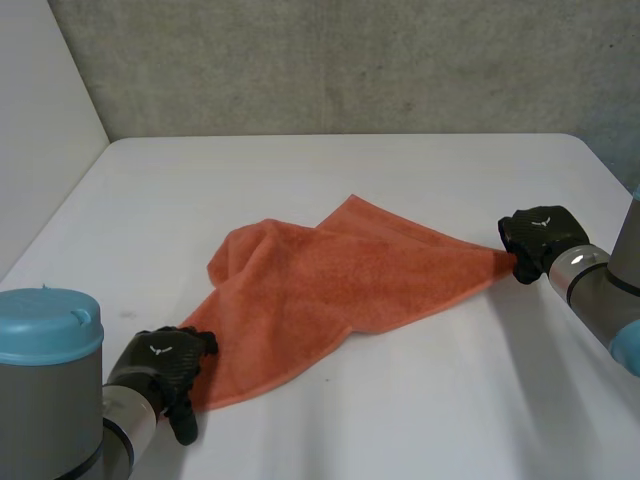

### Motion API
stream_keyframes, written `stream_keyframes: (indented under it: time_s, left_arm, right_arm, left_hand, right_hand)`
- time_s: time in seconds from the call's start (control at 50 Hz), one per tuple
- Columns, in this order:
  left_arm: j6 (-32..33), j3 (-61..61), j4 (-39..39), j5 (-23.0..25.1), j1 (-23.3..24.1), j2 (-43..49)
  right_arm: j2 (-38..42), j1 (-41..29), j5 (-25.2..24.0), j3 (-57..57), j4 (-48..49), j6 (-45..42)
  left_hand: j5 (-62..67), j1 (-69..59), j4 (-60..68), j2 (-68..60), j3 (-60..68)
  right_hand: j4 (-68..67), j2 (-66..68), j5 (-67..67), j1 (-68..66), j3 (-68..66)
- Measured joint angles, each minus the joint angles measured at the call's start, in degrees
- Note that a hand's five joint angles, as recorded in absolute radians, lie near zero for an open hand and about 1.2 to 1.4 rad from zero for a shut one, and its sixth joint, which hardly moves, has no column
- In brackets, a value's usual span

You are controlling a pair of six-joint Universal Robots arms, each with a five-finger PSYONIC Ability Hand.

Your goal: Fold the laundry

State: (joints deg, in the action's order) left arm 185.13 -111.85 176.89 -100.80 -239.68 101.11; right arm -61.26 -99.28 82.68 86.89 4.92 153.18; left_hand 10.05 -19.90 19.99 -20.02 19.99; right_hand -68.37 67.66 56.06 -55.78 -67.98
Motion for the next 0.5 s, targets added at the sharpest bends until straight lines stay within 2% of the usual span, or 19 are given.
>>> stream_keyframes:
  time_s: [0.2,0.5]
  left_arm:
    - [0.33,-2.23,5.43,-0.29,-0.33,1.03]
    - [0.32,-3.91,9.55,-0.92,-1.18,3.16]
  right_arm:
    - [0.00,-0.04,-0.12,0.46,0.00,-0.09]
    - [0.00,-0.25,-0.16,0.66,0.00,-0.17]
  left_hand:
    - [0.00,0.00,0.00,0.00,0.00]
    - [3.19,-3.53,3.21,-3.28,3.21]
  right_hand:
    - [0.00,0.00,0.00,0.00,0.00]
    - [0.00,0.00,0.00,0.00,-0.12]
